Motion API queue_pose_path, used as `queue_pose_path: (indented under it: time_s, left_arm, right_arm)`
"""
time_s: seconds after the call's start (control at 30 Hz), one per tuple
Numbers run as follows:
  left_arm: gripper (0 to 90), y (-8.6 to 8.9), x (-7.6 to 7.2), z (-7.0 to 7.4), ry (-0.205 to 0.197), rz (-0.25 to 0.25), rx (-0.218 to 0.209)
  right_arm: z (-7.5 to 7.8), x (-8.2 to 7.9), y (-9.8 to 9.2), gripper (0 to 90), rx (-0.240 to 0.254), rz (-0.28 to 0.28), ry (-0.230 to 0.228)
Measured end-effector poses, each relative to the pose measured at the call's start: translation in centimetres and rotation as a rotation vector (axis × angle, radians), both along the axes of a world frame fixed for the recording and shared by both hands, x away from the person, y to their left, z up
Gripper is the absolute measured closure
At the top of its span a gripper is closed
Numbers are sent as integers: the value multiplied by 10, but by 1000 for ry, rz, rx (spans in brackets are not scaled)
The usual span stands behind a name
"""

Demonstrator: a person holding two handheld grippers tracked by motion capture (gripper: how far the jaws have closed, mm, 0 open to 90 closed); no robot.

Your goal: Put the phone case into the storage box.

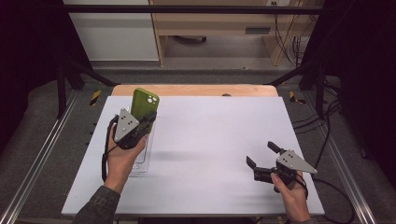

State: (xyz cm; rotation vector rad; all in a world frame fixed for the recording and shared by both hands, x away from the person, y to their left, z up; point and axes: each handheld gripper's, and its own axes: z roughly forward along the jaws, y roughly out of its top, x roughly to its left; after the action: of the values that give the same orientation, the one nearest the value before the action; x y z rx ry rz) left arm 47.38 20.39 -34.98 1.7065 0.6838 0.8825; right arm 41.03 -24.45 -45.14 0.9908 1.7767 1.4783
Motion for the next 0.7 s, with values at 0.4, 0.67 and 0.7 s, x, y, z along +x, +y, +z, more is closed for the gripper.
queue_pose_path:
  time_s: [0.4, 0.67, 0.7]
  left_arm:
    - [877, 17, 7, -1, -15, 78, -61]
    - [877, 18, 12, -3, -23, 94, -76]
    - [877, 18, 13, -4, -19, 94, -82]
  right_arm:
    - [-11, -3, 1, 36, -13, 1, 6]
    - [-13, -3, -2, 35, -1, -16, 4]
    - [-13, -3, -2, 34, 3, -16, 8]
